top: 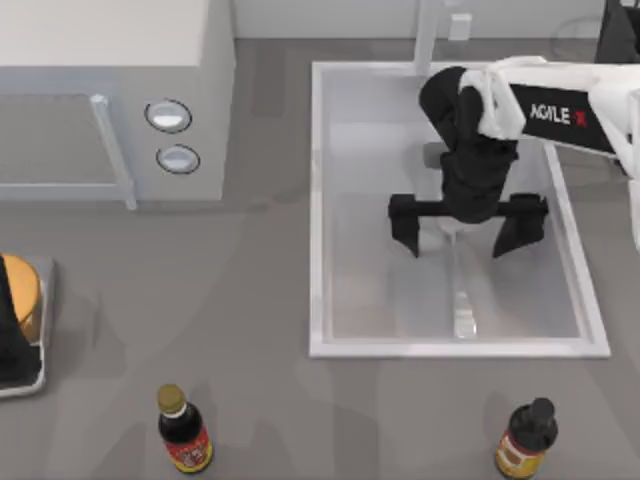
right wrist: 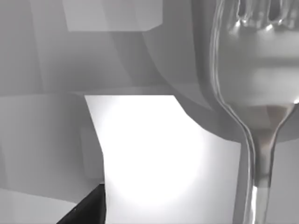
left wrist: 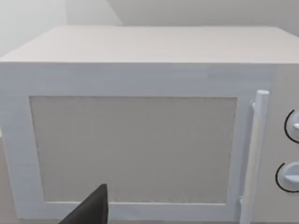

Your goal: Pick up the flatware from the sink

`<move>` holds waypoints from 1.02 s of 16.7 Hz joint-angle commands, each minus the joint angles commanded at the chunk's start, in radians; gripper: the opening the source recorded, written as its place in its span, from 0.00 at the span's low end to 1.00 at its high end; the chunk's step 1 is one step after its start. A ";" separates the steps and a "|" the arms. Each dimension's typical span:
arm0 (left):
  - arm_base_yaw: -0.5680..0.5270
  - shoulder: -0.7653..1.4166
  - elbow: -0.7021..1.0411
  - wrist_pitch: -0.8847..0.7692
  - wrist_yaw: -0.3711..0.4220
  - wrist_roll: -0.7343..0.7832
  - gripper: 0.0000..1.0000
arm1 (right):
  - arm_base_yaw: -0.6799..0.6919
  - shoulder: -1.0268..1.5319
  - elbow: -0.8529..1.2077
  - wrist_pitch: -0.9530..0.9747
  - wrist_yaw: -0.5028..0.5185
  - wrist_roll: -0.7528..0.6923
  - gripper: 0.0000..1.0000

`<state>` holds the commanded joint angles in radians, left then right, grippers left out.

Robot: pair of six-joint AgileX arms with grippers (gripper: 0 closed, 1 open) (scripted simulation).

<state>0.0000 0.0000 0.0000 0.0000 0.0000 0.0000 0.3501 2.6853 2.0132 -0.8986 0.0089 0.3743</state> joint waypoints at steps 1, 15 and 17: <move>0.000 0.000 0.000 0.000 0.000 0.000 1.00 | 0.000 0.000 0.000 0.000 0.000 0.000 0.85; 0.000 0.000 0.000 0.000 0.000 0.000 1.00 | 0.000 0.000 0.000 0.000 0.000 0.000 0.00; 0.000 0.000 0.000 0.000 0.000 0.000 1.00 | 0.000 0.000 0.000 0.000 0.000 0.000 0.00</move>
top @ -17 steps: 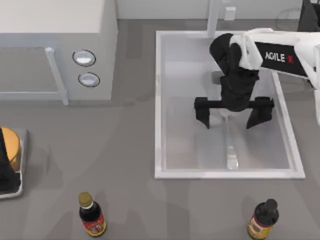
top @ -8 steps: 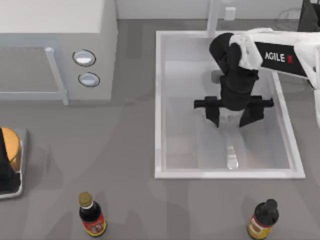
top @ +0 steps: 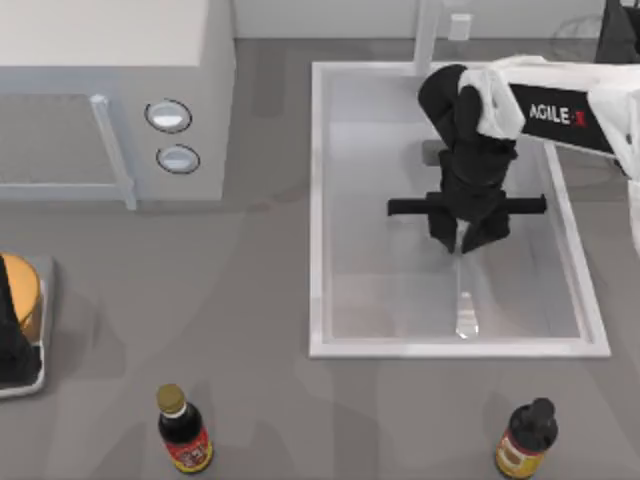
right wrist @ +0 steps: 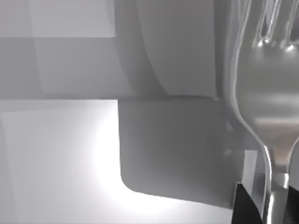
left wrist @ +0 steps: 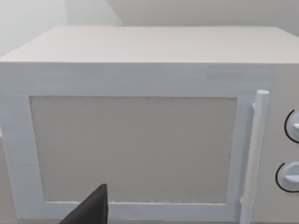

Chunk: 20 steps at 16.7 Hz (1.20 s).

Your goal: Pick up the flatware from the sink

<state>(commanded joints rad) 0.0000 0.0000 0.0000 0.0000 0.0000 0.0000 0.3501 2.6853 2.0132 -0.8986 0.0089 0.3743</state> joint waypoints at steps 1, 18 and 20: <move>0.000 0.000 0.000 0.000 0.000 0.000 1.00 | 0.000 0.000 0.000 0.000 0.000 0.000 0.00; 0.000 0.000 0.000 0.000 0.000 0.000 1.00 | -0.005 -0.160 0.392 -0.512 0.013 -0.012 0.00; 0.000 0.000 0.000 0.000 0.000 0.000 1.00 | -0.005 -0.160 0.394 -0.514 0.013 -0.012 0.00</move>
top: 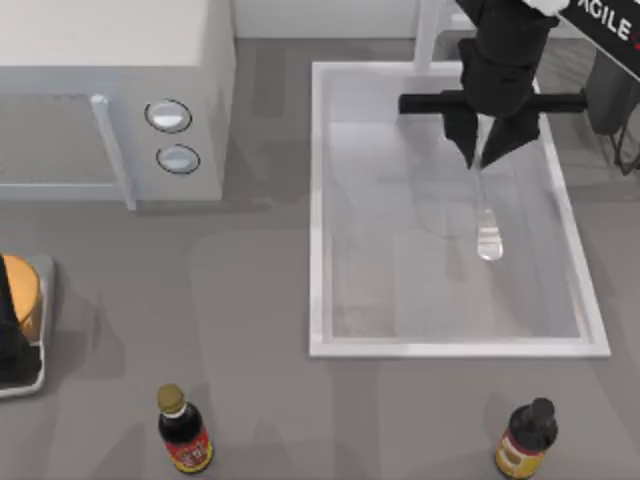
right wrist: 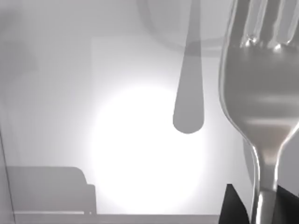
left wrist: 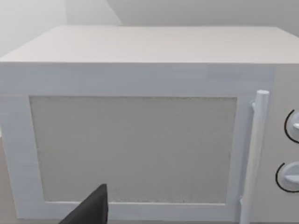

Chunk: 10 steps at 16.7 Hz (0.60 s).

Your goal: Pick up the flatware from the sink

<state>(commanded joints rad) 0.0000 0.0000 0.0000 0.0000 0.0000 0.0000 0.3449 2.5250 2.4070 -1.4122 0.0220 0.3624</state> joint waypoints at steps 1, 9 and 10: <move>0.000 0.000 0.000 0.000 0.000 0.000 1.00 | 0.000 0.000 0.000 0.000 0.000 0.000 0.00; 0.000 0.000 0.000 0.000 0.000 0.000 1.00 | -0.092 -0.213 -0.227 0.019 -0.006 -0.093 0.00; 0.000 0.000 0.000 0.000 0.000 0.000 1.00 | -0.117 -0.273 -0.297 0.023 -0.007 -0.119 0.00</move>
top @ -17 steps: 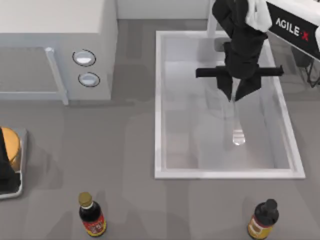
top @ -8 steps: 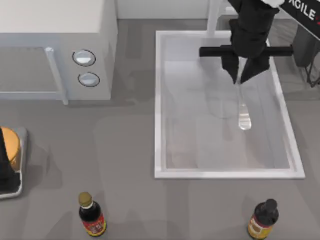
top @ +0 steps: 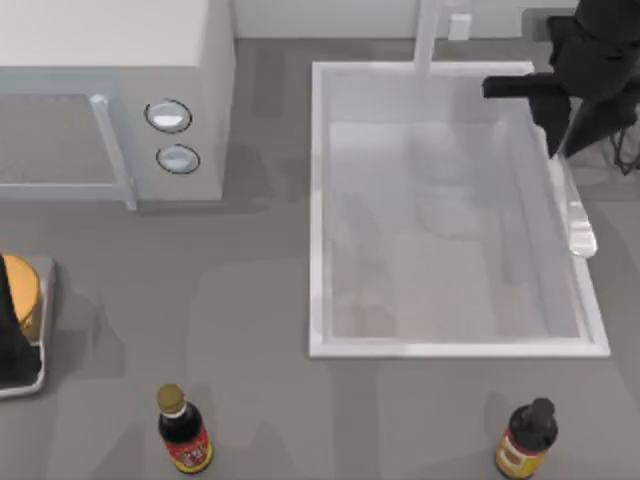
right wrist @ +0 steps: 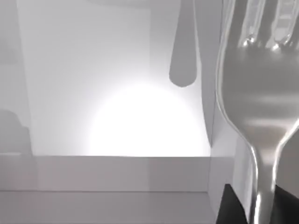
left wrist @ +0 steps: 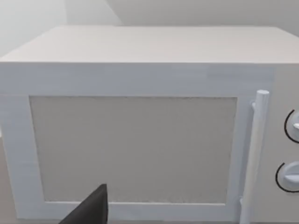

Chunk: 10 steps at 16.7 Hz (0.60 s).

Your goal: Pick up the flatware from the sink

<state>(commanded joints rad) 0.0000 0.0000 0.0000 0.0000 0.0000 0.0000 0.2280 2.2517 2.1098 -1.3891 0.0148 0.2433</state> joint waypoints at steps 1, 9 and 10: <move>0.000 0.000 0.000 0.000 0.000 0.000 1.00 | -0.027 -0.065 -0.076 0.004 -0.002 -0.027 0.00; 0.000 0.000 0.000 0.000 0.000 0.000 1.00 | -0.232 -0.553 -0.628 0.033 -0.013 -0.236 0.00; 0.000 0.000 0.000 0.000 0.000 0.000 1.00 | -0.247 -0.582 -0.658 0.035 -0.014 -0.251 0.00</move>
<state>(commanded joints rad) 0.0000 0.0000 0.0000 0.0000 0.0000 0.0000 -0.0190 1.6693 1.4518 -1.3544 0.0008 -0.0076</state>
